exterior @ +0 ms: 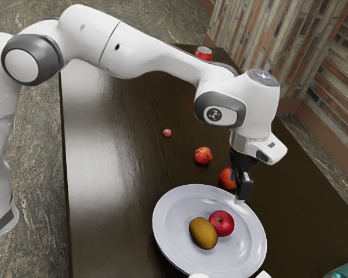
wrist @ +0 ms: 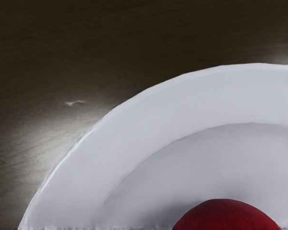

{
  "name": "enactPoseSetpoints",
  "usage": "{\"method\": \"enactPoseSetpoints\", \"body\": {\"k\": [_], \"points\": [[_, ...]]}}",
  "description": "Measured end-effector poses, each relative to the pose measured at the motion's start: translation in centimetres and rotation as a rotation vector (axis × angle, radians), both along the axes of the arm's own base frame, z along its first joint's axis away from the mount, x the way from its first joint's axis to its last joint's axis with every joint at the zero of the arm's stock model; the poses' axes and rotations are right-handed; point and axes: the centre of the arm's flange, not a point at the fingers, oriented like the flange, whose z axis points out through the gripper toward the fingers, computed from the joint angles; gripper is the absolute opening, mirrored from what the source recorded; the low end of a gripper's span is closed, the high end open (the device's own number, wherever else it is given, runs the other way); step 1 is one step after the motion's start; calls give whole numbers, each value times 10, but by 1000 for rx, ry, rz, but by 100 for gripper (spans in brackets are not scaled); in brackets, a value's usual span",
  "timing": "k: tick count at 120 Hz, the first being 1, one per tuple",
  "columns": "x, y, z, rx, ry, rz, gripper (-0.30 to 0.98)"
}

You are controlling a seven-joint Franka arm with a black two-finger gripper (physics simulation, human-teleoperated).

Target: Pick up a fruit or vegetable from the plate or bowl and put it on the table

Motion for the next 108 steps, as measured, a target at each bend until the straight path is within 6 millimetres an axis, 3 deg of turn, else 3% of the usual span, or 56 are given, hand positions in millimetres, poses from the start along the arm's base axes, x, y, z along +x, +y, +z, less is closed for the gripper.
{"method": "enactPoseSetpoints", "body": {"k": [41,84,108], "points": [[-32,-48,7,20,54,-70,66],[-19,-44,-18,15,87,10,66],[-9,-42,-46,19,119,47,66]]}}
